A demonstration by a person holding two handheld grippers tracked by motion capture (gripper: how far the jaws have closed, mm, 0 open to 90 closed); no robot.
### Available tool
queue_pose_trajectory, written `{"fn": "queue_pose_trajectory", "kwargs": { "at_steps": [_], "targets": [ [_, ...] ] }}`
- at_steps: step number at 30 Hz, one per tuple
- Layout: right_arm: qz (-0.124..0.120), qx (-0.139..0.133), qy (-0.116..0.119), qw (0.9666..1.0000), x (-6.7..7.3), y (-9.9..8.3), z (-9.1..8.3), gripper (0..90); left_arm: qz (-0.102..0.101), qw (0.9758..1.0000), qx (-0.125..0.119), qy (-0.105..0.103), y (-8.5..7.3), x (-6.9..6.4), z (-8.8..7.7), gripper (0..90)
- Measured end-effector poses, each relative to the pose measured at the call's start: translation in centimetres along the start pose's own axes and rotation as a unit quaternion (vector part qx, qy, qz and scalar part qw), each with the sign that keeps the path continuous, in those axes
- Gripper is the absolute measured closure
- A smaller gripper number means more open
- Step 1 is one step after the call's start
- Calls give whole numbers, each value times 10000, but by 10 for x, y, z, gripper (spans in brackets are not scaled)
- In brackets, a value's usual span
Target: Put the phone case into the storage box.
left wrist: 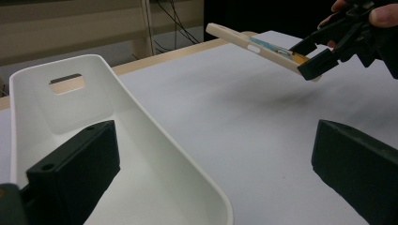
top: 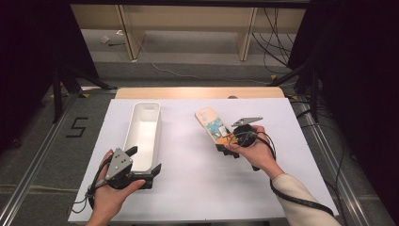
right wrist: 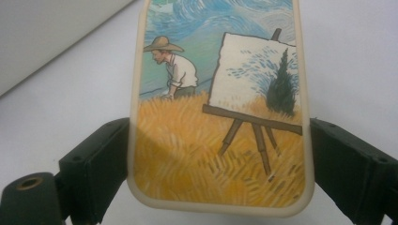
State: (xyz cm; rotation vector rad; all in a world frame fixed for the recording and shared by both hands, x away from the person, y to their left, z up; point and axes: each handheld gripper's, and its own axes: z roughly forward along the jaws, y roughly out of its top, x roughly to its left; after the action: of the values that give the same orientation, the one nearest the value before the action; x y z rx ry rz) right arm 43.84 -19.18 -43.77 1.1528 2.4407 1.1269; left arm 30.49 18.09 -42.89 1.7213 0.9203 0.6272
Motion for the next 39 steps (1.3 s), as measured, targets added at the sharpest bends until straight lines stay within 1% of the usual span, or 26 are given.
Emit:
{"fn": "queue_pose_trajectory", "kwargs": {
  "at_steps": [6,10,11,15,19,20,23,24,28,32,36,39],
  "targets": [
    [-122,-257,72,9996,2,-9,-10,117,-9,10000,7,24,0,0,0,9],
    [-191,-369,94,9991,4,-14,-15,117,-9,10000,2,29,0,0,0,9],
    [-173,-378,100,9991,6,-14,-17,117,-12,10000,-2,29,0,1,0,9],
    [-274,-529,154,9981,11,-17,-25,117,-14,10000,-5,28,0,1,0,10],
    [-317,-574,195,9977,16,-19,-29,117,17,10000,-1,26,1,1,1,13],
    [-353,-594,222,9974,19,-20,-30,117,23,10000,-1,21,2,1,1,13],
    [-397,-612,252,9970,22,-21,-31,117,53,10000,47,38,3,3,3,12],
    [-438,-642,258,9966,26,-22,-33,117,46,10000,52,40,3,4,4,9],
    [-442,-695,296,9962,30,-24,-36,117,-5,10000,41,36,4,5,5,3],
    [-493,-736,338,9955,35,-27,-38,117,-82,9999,-55,-66,11,0,4,0],
    [-559,-723,403,9950,42,-29,-40,117,-106,9996,-112,-238,20,-5,8,0],
    [-583,-699,436,9949,47,-31,-39,117,-35,9994,-97,-341,27,-9,13,0]
  ]
}}
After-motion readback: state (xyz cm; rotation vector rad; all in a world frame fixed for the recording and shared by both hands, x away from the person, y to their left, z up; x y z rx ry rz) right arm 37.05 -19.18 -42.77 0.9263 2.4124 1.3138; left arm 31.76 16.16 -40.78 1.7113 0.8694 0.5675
